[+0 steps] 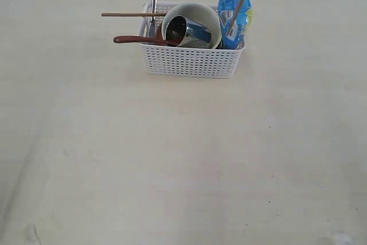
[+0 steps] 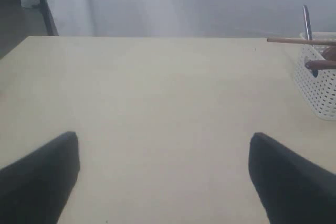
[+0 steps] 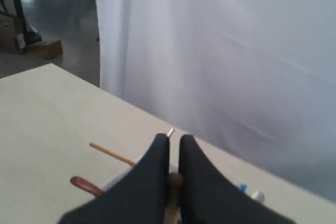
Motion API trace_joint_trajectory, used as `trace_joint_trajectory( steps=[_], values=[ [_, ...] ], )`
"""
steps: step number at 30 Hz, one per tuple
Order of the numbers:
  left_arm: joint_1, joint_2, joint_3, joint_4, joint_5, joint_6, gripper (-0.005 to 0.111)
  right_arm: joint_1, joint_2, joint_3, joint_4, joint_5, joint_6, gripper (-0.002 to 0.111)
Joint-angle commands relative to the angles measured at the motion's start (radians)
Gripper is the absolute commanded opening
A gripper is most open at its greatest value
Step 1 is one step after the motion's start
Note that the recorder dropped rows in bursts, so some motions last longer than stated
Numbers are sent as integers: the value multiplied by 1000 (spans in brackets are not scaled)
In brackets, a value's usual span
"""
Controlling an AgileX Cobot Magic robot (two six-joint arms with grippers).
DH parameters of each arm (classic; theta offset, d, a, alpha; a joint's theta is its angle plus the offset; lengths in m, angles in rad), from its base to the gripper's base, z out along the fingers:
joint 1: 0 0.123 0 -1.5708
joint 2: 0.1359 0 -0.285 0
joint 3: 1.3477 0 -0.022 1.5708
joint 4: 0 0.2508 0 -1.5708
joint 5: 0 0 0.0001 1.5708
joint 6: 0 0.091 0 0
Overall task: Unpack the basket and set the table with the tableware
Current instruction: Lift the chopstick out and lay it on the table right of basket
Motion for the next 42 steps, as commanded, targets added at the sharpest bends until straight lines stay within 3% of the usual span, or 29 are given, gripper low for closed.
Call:
trace_joint_trajectory(
  steps=[1,6,9,22,29,42],
  values=[
    [2,-3,3,1,-6,-5,81,-205,-2,-121,15,375,162,0],
    [2,-3,3,1,-6,-5,81,-416,70,-189,-2,647,279,0],
    [2,-3,3,1,-6,-5,81,-470,146,-184,-2,734,331,0],
    [2,-3,3,1,-6,-5,81,-341,492,-129,-2,684,347,0],
    [2,-3,3,1,-6,-5,81,-345,663,-129,-35,559,355,0],
    [2,-3,3,1,-6,-5,81,-339,822,-129,-37,521,336,0]
  ],
)
